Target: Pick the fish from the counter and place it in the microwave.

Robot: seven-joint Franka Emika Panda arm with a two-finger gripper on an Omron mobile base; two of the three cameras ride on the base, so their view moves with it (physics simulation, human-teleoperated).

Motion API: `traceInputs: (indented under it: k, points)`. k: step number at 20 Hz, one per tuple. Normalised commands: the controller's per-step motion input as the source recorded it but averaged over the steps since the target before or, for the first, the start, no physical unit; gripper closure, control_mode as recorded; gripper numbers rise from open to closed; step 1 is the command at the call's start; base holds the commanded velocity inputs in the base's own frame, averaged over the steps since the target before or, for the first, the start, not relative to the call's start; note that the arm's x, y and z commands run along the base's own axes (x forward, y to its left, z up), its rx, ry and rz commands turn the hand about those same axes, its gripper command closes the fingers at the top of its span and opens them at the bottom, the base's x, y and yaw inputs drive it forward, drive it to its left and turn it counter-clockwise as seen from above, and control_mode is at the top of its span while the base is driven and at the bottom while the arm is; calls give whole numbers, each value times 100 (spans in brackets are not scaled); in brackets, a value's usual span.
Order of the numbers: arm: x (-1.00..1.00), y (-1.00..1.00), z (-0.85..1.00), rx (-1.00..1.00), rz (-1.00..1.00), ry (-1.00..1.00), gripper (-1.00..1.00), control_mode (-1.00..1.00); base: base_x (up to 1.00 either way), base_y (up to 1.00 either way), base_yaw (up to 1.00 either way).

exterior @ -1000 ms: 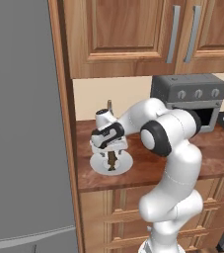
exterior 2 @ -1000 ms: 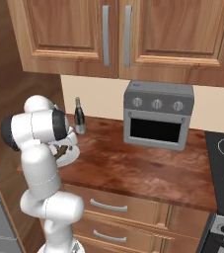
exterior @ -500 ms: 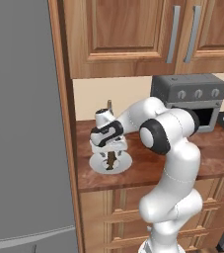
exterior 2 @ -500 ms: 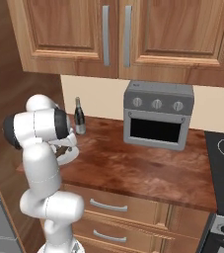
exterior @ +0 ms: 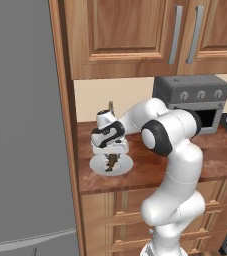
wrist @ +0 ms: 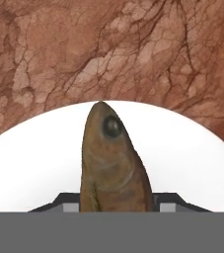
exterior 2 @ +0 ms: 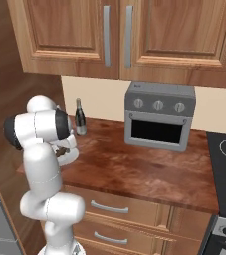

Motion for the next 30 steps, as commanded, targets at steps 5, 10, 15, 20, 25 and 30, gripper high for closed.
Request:
traceInputs:
  k: [5,10,15,20,25,30]
  points:
    - [-6,-5,2,0,-8,0,100,-100,0,0,0]
    - [-26,-25,79,1,-4,-9,100,-100,0,0,0]
    - [-58,-31,100,0,0,-12,100,-100,0,0,0]
    - [-72,-56,100,0,2,-12,100,-100,0,0,0]
    - [-99,-64,92,0,15,-12,100,-100,0,0,0]
    - [-100,-51,63,4,23,-12,100,-100,0,0,0]
